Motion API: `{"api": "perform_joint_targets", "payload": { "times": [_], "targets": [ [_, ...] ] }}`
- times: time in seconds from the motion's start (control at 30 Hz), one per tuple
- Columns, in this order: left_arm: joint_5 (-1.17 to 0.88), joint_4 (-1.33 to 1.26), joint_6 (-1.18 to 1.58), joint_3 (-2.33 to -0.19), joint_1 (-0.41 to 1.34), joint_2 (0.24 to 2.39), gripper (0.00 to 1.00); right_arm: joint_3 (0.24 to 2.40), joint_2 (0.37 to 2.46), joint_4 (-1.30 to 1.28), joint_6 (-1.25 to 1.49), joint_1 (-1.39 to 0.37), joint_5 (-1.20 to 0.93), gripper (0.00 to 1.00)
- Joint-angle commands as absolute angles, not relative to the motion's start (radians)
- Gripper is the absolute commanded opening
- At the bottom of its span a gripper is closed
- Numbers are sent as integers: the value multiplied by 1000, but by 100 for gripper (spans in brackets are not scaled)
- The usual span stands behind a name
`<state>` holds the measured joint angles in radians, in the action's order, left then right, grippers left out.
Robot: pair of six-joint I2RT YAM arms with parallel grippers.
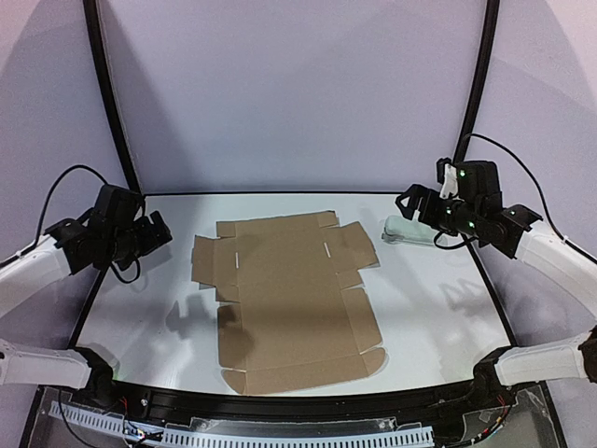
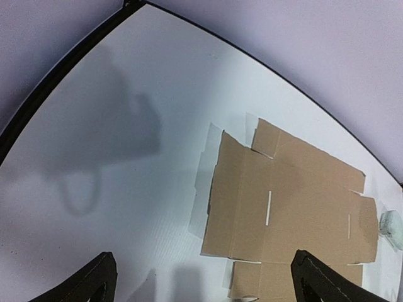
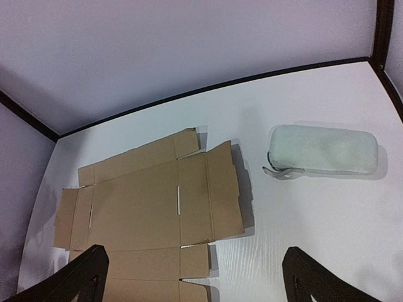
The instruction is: Fold the paper box
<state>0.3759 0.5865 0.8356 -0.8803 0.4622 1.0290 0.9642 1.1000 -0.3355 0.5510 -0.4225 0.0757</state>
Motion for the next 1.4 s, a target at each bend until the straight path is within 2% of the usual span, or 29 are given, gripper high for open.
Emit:
{"api": "perform_joint_targets", "payload": {
  "times": [0.0, 0.13, 0.17, 0.37, 0.7, 1.0, 1.07, 1.17, 1.23, 1.27, 1.3, 1.33, 1.37],
  "targets": [
    [293, 487, 754, -860, 422, 1121, 99, 970, 1129, -264, 521, -424, 6, 98],
    [168, 421, 700, -900, 354, 1276, 99, 973, 1169, -214, 515, -423, -109, 98],
    [77, 397, 688, -910, 324, 1328, 99, 977, 1184, -210, 512, -423, -127, 98],
    [-133, 293, 653, -952, 271, 1518, 99, 997, 1207, -230, 500, -423, -142, 98],
    [-240, 233, 630, -1017, 271, 1680, 99, 1024, 1216, -267, 485, -423, -161, 98],
    [-268, 125, 603, -1034, 271, 1799, 90, 1016, 1177, -238, 483, -423, -173, 98],
    [-306, 87, 600, -1037, 271, 1828, 86, 1012, 1167, -226, 494, -423, -182, 98],
    [-334, 41, 603, -1048, 270, 1858, 70, 1007, 1150, -215, 503, -423, -193, 98],
    [-393, -14, 610, -1051, 269, 1876, 52, 994, 1131, -196, 506, -423, -196, 98],
    [-411, -38, 612, -1046, 269, 1879, 46, 986, 1126, -184, 505, -423, -199, 98],
    [-445, -62, 610, -1037, 269, 1880, 35, 979, 1119, -176, 505, -423, -201, 98],
    [-458, -97, 608, -1033, 268, 1880, 27, 974, 1112, -173, 505, -423, -202, 98],
    [-477, -111, 604, -1034, 268, 1881, 9, 970, 1105, -172, 503, -423, -202, 98]
  ]
}}
